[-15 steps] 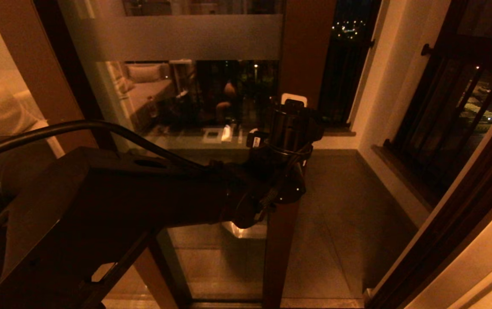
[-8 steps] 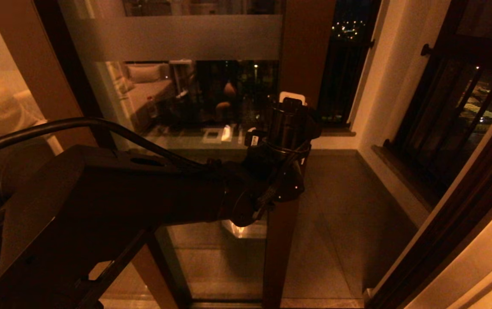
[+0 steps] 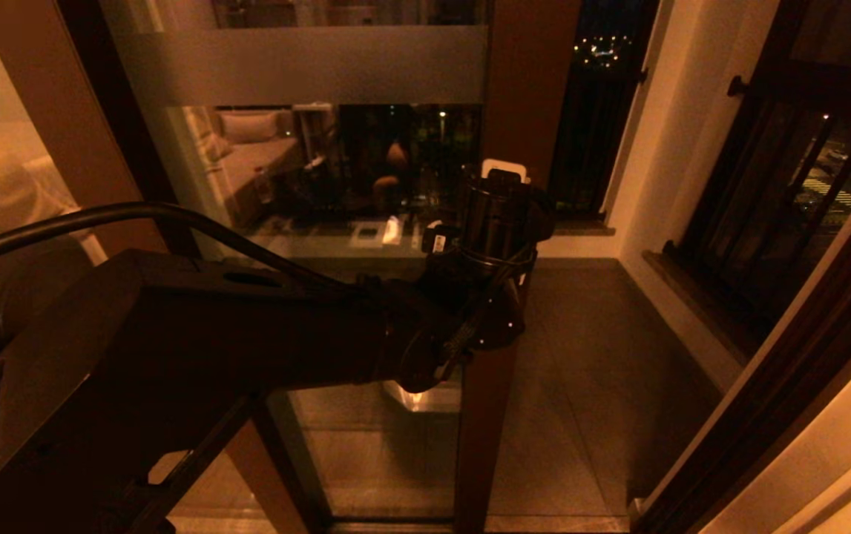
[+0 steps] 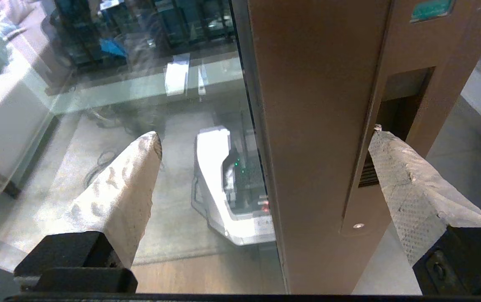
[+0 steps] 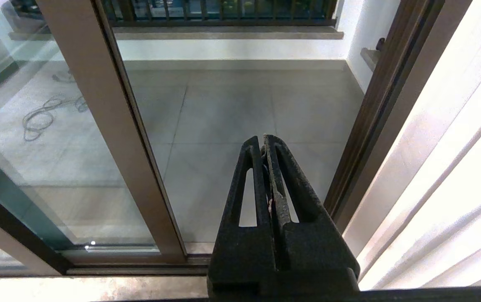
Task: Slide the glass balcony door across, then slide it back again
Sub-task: Open the slid door
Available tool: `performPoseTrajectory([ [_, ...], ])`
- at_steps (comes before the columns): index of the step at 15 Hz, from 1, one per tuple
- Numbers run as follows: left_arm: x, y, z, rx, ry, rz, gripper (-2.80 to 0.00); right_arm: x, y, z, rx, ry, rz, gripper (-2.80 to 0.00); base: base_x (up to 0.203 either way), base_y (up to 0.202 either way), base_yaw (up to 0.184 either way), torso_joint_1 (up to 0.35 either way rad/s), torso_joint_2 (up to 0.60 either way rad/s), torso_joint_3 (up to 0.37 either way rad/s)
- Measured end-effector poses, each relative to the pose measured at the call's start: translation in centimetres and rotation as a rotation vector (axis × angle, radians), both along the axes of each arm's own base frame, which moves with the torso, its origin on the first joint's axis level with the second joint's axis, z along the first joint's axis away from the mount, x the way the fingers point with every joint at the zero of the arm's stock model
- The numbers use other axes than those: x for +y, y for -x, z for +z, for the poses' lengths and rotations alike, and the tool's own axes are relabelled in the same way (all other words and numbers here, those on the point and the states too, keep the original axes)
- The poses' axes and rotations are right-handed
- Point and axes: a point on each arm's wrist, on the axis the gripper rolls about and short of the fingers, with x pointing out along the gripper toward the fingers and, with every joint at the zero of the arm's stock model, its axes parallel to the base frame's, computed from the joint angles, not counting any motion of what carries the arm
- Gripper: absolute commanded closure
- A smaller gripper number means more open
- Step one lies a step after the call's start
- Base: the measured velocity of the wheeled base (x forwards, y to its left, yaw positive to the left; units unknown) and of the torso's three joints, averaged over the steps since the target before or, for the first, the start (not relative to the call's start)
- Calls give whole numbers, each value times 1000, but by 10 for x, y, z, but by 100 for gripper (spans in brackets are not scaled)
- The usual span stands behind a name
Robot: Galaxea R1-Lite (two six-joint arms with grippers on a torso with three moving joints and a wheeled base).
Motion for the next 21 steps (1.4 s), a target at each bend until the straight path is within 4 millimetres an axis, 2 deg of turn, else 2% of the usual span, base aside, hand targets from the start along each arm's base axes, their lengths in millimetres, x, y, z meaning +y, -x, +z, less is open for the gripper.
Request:
performPoseTrajectory([
  [9, 5, -2, 0, 2, 1, 34, -280, 0, 0, 0, 0, 0, 0, 0, 0, 0, 0, 0, 0, 0],
  [16, 14, 5, -2, 17, -8, 50, -280, 0, 0, 0, 0, 0, 1, 0, 0, 0, 0, 0, 0, 0],
  [21, 11, 14, 7, 1, 20, 7, -280, 0, 0, 0, 0, 0, 0, 0, 0, 0, 0, 0, 0, 0],
])
